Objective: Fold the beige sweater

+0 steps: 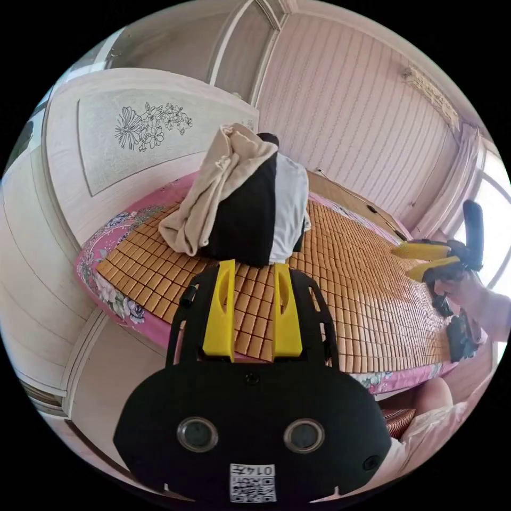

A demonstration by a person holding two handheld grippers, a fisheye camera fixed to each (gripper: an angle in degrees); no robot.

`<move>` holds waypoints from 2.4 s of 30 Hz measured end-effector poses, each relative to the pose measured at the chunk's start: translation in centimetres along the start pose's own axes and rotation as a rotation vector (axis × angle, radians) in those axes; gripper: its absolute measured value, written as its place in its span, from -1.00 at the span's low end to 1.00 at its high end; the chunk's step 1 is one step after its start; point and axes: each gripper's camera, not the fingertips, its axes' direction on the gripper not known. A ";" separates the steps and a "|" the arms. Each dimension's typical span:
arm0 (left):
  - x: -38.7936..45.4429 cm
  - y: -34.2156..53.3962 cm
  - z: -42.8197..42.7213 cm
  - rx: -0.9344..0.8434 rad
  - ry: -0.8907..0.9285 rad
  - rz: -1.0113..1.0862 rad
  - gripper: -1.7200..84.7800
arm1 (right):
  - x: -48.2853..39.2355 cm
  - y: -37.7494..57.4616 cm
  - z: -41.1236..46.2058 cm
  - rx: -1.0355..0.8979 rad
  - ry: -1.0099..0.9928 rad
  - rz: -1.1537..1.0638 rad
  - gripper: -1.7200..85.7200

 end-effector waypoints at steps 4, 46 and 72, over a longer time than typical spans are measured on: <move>-4.7 -2.3 -0.9 0.045 -0.033 -0.030 -0.71 | 0.4 -9.5 4.3 0.030 0.101 -0.047 -0.58; 29.4 -20.5 -25.0 0.331 0.314 0.743 -0.85 | -14.1 17.7 -15.8 0.335 -0.218 -0.110 -0.95; 35.1 5.2 4.4 -0.484 0.498 0.611 -0.64 | 6.0 52.0 -12.3 0.000 0.346 1.239 -0.58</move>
